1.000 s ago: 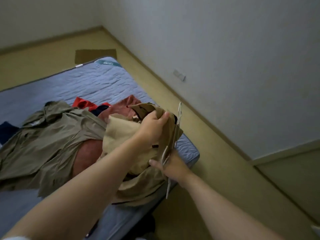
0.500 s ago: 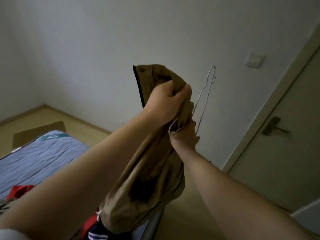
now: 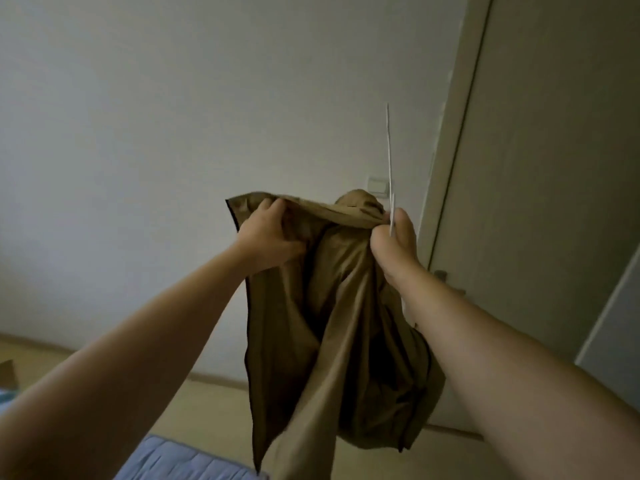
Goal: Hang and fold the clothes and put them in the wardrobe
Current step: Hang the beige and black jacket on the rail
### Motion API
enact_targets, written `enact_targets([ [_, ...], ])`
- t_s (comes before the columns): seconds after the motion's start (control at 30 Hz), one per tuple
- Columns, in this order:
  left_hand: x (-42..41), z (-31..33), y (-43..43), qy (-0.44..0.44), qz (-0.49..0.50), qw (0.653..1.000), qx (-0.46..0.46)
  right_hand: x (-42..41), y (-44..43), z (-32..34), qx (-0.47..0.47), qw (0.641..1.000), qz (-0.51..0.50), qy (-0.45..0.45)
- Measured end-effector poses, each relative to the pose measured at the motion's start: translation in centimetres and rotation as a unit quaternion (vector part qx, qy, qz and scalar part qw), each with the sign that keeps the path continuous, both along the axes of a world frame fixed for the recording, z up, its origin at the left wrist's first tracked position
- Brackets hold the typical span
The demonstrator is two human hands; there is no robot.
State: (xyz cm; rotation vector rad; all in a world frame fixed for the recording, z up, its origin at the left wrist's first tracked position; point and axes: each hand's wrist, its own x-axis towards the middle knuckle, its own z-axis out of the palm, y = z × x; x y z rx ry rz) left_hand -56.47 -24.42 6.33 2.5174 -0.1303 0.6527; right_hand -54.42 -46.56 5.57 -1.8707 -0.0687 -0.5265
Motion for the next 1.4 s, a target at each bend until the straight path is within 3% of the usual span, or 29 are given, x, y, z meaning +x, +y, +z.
enact_targets([
  [0.07,1.2,-2.3,-1.6,0.022,0.062,0.997,0.031,0.5,-2.9,1.3,0.004,1.000,-0.010,-0.012],
  [0.17,2.5,-5.8,-5.4,0.109,0.111,0.988,-0.024,1.1,-7.1,2.7,0.031,0.999,-0.029,-0.010],
  [0.27,3.6,-9.0,-11.1,0.263,0.019,0.957,-0.119,1.6,-11.2,3.2,0.034,0.998,-0.053,-0.007],
  [0.37,3.7,-11.0,-17.7,0.383,-0.077,0.887,-0.245,1.8,-15.5,3.2,0.024,0.995,-0.093,0.008],
  [0.43,4.0,-11.9,-21.4,0.394,-0.133,0.864,-0.284,2.0,-18.8,2.8,0.015,0.993,-0.116,0.015],
  [0.57,5.1,-13.0,-27.7,0.307,-0.248,0.856,-0.334,2.0,-26.0,0.7,0.010,0.986,-0.166,0.035],
  [0.73,9.0,-12.3,-34.8,0.298,-0.269,0.820,-0.409,1.1,-34.7,-1.7,0.001,0.970,-0.229,0.088],
  [0.8,10.9,-10.9,-37.4,0.291,-0.281,0.836,-0.371,0.3,-37.9,-2.4,-0.008,0.961,-0.249,0.122],
  [0.87,12.8,-9.3,-39.7,0.317,-0.348,0.826,-0.311,-0.4,-40.8,-2.9,-0.027,0.950,-0.270,0.157],
  [0.97,15.2,-7.0,-42.6,0.382,-0.475,0.785,-0.113,-1.9,-44.7,-3.7,-0.041,0.936,-0.293,0.191],
  [1.03,16.7,-6.5,-45.0,0.346,-0.499,0.794,0.003,-2.8,-46.7,-4.4,-0.064,0.924,-0.302,0.226],
  [1.1,18.2,-6.0,-47.8,0.290,-0.480,0.827,0.020,-3.4,-48.2,-5.1,-0.098,0.907,-0.309,0.269],
  [1.17,19.2,-5.2,-50.2,0.273,-0.483,0.832,0.014,-3.6,-49.3,-5.9,-0.108,0.892,-0.311,0.311],
  [1.33,20.8,-4.2,-54.2,0.264,-0.565,0.780,0.047,-3.2,-50.7,-9.5,-0.114,0.864,-0.327,0.366],
  [1.4,21.2,-4.3,-55.2,0.313,-0.601,0.734,0.051,-3.3,-50.5,-11.5,-0.113,0.853,-0.333,0.385],
])
